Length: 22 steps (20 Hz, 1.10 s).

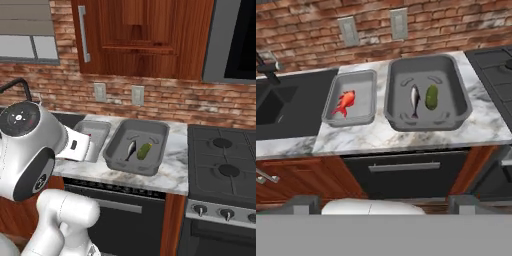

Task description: Place one cucumber and one fish in each tupperware on the nearby counter, to pack two identical lunches.

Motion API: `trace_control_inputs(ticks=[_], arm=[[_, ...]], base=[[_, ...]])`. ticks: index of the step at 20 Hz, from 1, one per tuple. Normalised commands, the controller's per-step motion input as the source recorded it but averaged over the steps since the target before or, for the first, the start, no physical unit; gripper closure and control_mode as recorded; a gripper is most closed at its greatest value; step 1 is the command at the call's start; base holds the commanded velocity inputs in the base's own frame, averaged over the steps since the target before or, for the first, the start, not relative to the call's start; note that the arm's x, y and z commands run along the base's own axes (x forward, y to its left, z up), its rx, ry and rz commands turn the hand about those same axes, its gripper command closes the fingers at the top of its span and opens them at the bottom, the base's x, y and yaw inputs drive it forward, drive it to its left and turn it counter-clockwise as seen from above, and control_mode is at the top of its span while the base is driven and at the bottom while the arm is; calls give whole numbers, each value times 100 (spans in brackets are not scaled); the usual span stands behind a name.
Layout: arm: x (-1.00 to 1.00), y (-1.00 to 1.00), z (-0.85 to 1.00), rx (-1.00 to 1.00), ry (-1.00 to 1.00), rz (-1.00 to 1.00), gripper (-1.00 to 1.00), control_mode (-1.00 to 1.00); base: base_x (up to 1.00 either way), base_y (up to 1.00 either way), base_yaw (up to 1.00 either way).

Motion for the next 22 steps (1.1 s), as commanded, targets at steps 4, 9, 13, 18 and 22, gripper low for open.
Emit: trace_control_inputs(ticks=[4,9,13,18,22], arm=[[0,0,0,0,0,0,-100,100],[0,0,0,0,0,0,-100,100],[0,0,0,0,0,0,-100,100],[0,0,0,0,0,0,-100,100],[0,0,0,0,0,0,-100,100]], base=[[-100,-52,0],[-53,-95,-12],[-4,-100,-16],[-39,-100,-9],[-95,-90,0]])
